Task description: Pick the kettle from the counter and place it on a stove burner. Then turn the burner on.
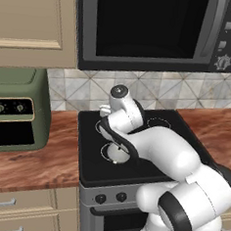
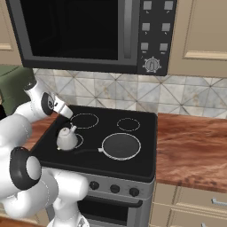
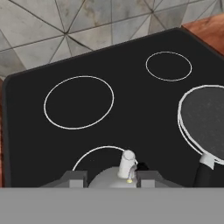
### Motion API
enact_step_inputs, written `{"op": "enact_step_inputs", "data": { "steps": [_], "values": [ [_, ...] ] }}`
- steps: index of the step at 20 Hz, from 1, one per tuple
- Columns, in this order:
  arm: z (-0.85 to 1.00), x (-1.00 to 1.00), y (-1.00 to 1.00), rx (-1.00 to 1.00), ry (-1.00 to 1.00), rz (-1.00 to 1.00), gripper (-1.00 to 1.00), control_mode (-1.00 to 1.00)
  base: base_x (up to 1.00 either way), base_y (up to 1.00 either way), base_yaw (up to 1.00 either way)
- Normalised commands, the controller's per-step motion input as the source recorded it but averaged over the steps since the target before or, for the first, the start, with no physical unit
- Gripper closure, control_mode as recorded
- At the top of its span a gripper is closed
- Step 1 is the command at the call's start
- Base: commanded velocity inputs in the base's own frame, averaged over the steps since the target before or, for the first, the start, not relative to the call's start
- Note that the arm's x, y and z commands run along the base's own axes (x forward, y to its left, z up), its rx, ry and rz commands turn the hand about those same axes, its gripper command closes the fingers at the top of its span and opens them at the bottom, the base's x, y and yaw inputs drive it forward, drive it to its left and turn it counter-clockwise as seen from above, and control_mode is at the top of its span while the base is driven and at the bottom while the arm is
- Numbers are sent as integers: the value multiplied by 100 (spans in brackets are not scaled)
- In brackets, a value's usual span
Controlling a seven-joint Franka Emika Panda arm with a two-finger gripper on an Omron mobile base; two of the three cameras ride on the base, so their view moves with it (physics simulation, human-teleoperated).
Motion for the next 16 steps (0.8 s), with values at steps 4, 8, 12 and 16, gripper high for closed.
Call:
{"op": "enact_step_inputs", "data": {
  "steps": [4,8,12,16],
  "values": [
    [0,0,0,0,0,0,-100,-100,0,0,0],
    [-1,-16,0,0,0,0,-100,-100,0,0,0],
    [-27,-86,0,0,2,0,-100,-100,0,0,0],
    [-55,-100,0,0,0,0,-100,-100,0,0,0]
  ]
}}
